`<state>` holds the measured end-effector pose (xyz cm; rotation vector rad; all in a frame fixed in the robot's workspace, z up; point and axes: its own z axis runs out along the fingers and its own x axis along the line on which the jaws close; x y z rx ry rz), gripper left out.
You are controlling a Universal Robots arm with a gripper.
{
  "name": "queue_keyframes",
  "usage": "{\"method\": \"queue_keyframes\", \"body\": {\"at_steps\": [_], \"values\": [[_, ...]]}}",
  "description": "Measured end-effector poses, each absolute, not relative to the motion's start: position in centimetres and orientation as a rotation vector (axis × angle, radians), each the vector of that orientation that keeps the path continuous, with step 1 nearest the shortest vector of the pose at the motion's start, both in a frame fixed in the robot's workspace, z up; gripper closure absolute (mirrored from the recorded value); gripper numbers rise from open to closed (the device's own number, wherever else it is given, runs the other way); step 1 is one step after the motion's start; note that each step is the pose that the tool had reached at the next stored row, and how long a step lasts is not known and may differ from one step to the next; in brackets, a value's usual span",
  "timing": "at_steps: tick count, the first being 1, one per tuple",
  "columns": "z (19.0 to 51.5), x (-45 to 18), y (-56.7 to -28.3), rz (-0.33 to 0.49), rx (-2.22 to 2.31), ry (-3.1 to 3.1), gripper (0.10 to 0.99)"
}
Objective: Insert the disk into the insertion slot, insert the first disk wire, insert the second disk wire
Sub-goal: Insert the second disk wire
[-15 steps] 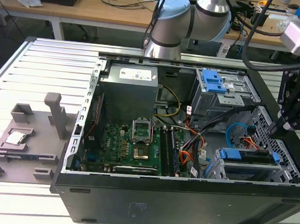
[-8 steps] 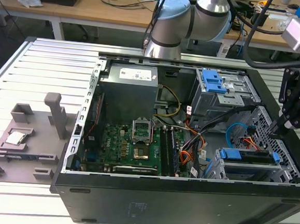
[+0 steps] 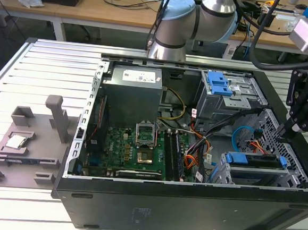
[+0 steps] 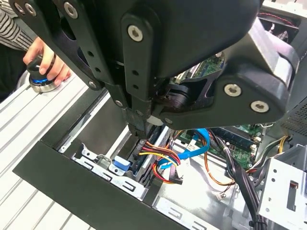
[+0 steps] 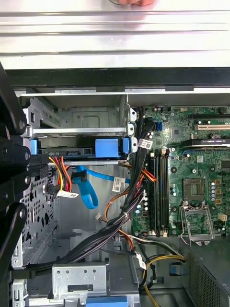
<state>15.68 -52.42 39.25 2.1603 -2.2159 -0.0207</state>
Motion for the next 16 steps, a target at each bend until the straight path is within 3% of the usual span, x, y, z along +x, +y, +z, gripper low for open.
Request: {"method": "queue_keyframes", "body": {"at_steps": [2,7,16], "values": [[39.3,15.7,-52.4,-0.021,2.16,-2.216,0.973],[39.3,15.7,-52.4,-0.021,2.16,-2.216,0.725],[38.7,12.6,-51.4,-0.02,2.17,-2.207,0.725]]}}
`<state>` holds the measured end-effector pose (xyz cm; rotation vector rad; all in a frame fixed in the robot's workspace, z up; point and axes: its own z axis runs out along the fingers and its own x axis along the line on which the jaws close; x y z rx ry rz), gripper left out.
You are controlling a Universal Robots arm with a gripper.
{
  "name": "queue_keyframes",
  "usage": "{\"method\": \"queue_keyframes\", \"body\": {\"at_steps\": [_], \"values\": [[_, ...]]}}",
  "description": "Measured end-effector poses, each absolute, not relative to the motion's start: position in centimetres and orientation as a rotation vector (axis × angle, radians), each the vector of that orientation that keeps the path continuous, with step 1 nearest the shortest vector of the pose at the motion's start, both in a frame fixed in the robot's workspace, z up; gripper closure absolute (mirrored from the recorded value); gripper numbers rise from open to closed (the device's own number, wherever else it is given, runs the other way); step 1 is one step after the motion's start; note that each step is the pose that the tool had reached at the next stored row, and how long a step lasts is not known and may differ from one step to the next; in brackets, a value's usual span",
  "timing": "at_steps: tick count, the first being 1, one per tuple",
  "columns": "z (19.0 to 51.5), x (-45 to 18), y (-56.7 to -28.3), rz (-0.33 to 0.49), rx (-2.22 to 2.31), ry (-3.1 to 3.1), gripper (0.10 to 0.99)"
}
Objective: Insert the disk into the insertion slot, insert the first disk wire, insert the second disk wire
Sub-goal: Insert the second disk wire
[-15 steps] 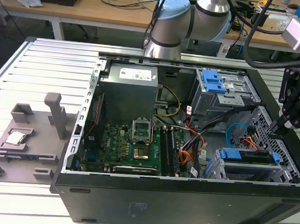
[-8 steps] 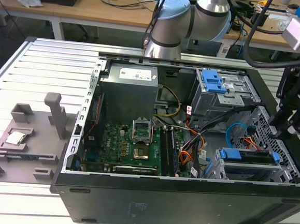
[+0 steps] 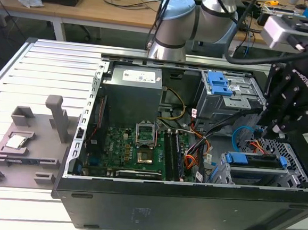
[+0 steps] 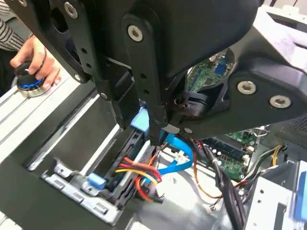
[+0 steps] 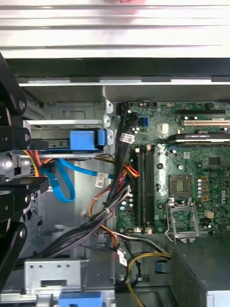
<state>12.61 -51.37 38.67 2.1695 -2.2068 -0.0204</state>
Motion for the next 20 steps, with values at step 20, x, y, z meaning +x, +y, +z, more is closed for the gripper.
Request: {"method": "queue_keyframes", "body": {"at_steps": [20], "values": [[37.1,11.5,-52.1,-0.003,2.231,-2.13,0.925]]}}
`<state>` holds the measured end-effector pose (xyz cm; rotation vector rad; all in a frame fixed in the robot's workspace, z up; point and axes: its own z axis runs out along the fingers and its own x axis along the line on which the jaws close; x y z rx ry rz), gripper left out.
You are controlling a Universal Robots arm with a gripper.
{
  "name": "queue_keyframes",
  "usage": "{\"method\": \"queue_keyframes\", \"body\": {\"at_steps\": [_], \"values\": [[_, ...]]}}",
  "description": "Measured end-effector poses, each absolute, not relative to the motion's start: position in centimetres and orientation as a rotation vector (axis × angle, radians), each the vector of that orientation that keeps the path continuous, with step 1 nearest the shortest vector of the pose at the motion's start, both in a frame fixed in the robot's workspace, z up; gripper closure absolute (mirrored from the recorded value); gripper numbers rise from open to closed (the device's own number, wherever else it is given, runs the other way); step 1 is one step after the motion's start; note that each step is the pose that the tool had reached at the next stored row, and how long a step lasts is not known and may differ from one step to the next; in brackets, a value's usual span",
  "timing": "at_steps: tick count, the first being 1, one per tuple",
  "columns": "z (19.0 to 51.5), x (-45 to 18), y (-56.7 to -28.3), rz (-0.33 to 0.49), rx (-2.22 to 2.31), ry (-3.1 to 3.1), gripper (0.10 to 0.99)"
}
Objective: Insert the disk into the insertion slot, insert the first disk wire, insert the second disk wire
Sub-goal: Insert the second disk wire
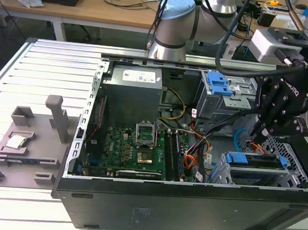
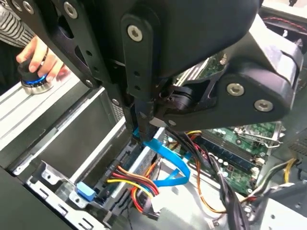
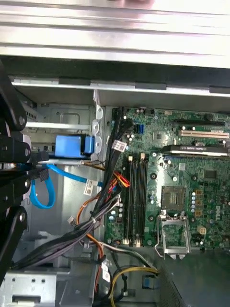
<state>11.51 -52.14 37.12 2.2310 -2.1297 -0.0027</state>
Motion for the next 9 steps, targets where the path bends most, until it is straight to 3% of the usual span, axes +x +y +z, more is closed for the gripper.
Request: {"method": "queue_keyframes", "body": {"at_steps": [9], "values": [[34.9,12.8,-52.5,-0.006,2.23,-2.128,0.925]]}}
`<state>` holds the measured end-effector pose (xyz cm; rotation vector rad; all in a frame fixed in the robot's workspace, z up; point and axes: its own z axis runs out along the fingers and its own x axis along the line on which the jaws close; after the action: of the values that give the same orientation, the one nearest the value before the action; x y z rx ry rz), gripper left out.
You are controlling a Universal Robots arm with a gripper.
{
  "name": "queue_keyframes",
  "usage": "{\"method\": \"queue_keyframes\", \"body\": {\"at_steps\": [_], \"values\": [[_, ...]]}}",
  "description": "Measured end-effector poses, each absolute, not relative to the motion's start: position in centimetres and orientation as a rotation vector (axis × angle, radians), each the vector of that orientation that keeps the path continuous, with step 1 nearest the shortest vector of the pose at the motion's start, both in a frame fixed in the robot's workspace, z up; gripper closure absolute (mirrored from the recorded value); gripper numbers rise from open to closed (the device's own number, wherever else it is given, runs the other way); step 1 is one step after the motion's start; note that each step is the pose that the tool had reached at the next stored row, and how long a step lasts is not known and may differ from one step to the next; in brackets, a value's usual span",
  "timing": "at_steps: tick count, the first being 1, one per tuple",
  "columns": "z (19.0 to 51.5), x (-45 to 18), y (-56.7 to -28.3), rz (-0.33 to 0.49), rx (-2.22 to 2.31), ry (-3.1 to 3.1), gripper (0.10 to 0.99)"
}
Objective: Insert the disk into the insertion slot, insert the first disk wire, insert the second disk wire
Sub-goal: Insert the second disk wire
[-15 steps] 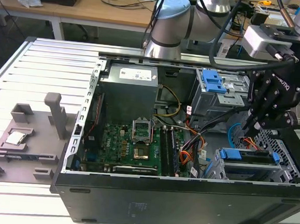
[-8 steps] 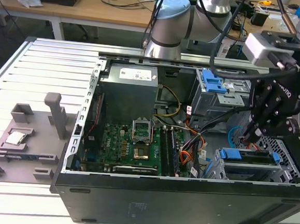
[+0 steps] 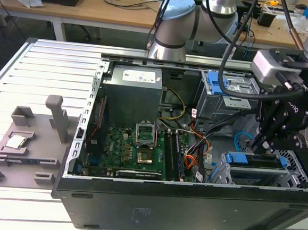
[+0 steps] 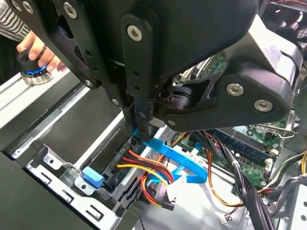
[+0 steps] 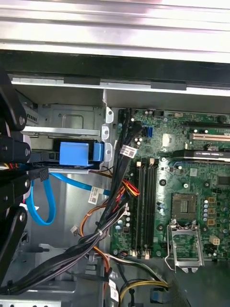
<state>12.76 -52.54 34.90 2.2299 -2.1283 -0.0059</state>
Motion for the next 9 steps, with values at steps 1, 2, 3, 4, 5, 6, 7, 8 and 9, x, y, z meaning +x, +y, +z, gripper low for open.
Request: {"method": "queue_keyframes", "body": {"at_steps": [1,2,3,4,5,6,7,8,9], "values": [[34.79,12.82,-52.54,-0.006,2.23,-2.128,0.925],[34.74,12.85,-52.54,-0.006,2.23,-2.128,0.925],[34.67,12.85,-52.55,-0.006,2.23,-2.128,0.925],[34.56,12.85,-52.54,-0.006,2.23,-2.128,0.925],[34.49,12.85,-52.54,-0.006,2.23,-2.128,0.925],[34.37,12.86,-52.54,-0.006,2.23,-2.128,0.925],[34.31,12.86,-52.54,-0.005,2.23,-2.128,0.925],[34.27,12.86,-52.54,-0.006,2.23,-2.128,0.925],[34.21,12.86,-52.55,-0.006,2.23,-2.128,0.925]]}}
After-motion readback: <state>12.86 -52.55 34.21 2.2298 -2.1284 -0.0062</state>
